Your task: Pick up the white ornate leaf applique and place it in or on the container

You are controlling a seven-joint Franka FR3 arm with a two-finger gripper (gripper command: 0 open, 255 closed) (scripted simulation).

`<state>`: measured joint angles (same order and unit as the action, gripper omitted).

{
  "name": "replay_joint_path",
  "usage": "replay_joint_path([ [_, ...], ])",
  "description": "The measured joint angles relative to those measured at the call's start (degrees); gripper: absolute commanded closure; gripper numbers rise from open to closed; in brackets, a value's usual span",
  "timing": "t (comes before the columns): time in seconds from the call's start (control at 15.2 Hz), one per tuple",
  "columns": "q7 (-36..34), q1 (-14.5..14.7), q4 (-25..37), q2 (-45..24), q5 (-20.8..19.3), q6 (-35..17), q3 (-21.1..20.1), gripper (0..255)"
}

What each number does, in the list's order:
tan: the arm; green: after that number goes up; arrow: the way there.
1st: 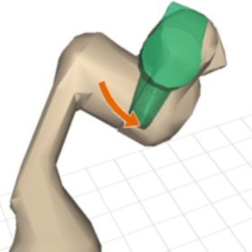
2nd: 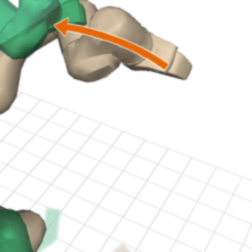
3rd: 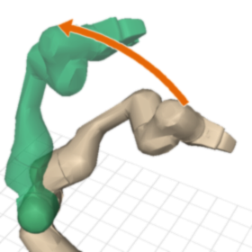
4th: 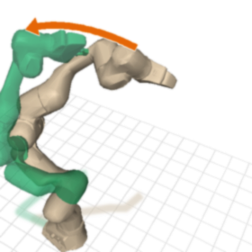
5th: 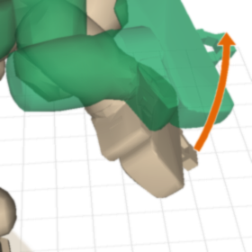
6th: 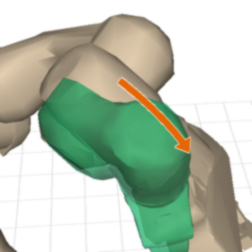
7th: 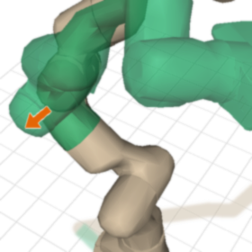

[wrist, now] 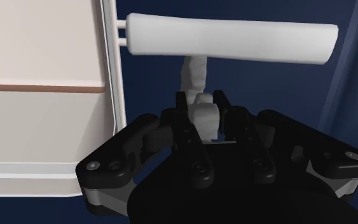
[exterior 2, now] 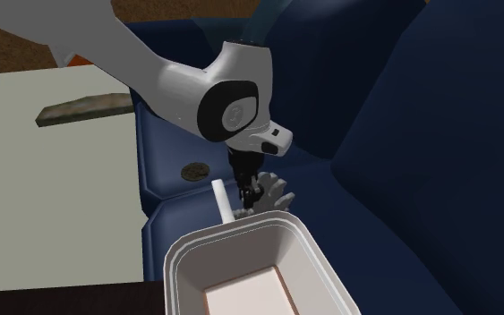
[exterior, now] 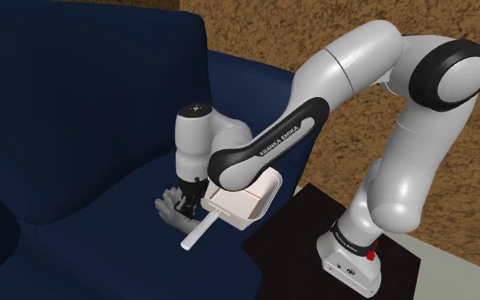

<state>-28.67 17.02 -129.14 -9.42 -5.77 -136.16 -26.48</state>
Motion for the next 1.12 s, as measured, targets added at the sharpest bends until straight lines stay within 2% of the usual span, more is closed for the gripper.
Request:
replay_joint_path([
  [0.73, 3.0, -0.8, 2.4, 5.9, 4.1, 10.1, -0.7, 255],
  [1.12, 4.0, -0.9, 4.9, 9.0, 5.7, 12.4, -0.8, 255],
])
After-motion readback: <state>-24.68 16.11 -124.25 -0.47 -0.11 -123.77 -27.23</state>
